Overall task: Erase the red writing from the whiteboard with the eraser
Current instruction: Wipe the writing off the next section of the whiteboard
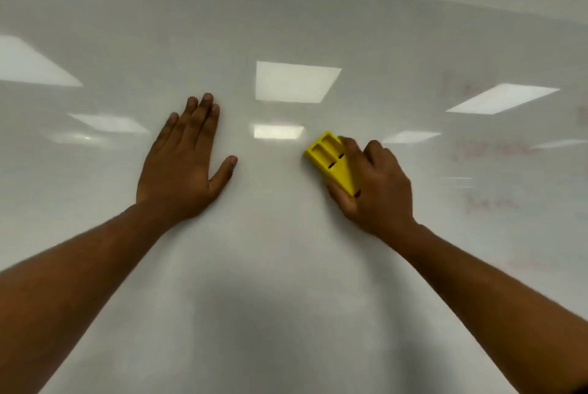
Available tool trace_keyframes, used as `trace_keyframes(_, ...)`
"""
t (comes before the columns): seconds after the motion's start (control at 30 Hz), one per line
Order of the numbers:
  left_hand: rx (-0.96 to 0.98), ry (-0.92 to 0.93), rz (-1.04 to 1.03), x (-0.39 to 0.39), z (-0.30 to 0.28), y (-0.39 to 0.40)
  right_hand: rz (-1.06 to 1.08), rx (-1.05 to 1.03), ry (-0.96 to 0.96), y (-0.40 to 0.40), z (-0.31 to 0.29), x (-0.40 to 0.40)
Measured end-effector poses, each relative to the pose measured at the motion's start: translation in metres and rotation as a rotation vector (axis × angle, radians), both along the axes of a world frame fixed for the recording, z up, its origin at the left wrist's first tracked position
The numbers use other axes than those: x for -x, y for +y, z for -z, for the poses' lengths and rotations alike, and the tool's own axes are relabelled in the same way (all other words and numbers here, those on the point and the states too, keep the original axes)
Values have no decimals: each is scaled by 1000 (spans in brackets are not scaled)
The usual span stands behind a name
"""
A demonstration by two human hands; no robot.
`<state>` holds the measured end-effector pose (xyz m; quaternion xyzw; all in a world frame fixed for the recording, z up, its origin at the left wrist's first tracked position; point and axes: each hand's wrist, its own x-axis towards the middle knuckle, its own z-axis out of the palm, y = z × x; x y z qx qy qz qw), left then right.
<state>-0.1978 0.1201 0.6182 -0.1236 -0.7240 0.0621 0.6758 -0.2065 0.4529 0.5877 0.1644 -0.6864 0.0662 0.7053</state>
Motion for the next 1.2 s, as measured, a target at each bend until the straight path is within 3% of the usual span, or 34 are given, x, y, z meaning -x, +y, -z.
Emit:
trace_keyframes(0.13,0,1,-2,2,-1,-1,-93,623,-88,32,-19,7)
trace_keyframes(0.2,3,-15,-11,2,-1,0,-74,562,-60,24,-1,6)
trace_keyframes(0.33,-53,-66,-17,-3,3,6,-7,-20,-39,28,40,3)
trace_keyframes(0.4,-87,-105,10,-7,6,18,45,-163,-45,55,23,4)
trace_keyframes(0.47,-29,-129,34,-11,12,43,98,-6,-67,80,-2,5)
trace_keyframes(0.57,71,-211,86,-8,33,92,2,529,-154,98,-28,3)
trace_keyframes(0.6,56,-242,88,-6,43,106,-15,602,-167,93,-26,1)
trace_keyframes(0.67,7,-230,52,0,62,124,24,478,-143,73,-5,-2)
trace_keyframes(0.77,-13,-134,37,8,72,128,88,86,-119,51,47,-9)
trace_keyframes(0.87,-7,-80,29,13,73,126,126,-34,-124,63,72,-5)
trace_keyframes(0.93,-4,-63,23,17,75,128,114,74,-133,79,66,-1)
trace_keyframes(1.1,-6,-60,15,20,75,130,-6,635,-193,124,17,7)
trace_keyframes(1.2,-12,-44,33,20,75,130,64,496,-133,122,9,7)
